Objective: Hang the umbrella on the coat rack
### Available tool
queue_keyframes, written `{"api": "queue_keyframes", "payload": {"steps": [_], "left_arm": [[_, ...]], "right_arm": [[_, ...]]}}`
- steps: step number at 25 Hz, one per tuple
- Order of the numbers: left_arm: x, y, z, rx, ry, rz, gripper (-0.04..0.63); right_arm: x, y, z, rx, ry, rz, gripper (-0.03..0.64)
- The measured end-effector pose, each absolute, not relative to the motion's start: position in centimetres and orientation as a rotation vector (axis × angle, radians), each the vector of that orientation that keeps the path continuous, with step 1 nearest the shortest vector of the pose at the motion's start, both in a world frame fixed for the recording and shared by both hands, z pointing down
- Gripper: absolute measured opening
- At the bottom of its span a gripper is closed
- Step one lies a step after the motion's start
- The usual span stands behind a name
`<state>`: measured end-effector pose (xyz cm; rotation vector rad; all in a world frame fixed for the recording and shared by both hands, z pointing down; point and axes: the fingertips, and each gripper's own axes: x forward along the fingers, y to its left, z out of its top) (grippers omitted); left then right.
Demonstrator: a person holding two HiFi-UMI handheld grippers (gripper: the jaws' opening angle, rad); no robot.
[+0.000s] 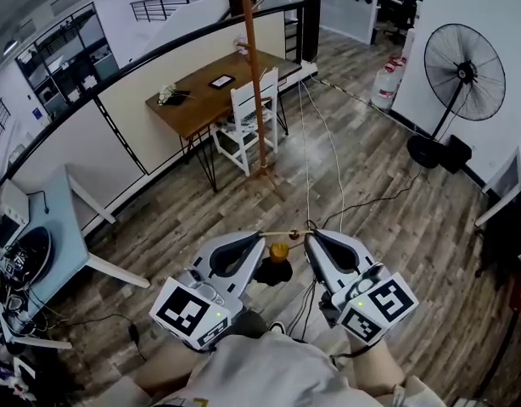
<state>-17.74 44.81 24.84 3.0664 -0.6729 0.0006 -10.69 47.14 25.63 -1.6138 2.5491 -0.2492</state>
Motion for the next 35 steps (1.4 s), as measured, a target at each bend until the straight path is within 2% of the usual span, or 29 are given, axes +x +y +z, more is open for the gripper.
{"api": "queue_keyframes", "payload": {"steps": [20,35], "left_arm": [[-14.1,36.1,24.7,3.083,-0.610,-0.026,0.002],[-12.3,18.9,23.8,3.062,-0.521,-0.040,0.002]], "right_arm": [[-7.1,37.7,25.5,-1.659,2.537,-0.188,0.003],[-5.2,20.7,24.3,-1.737,2.502,-0.216,0.003]]}}
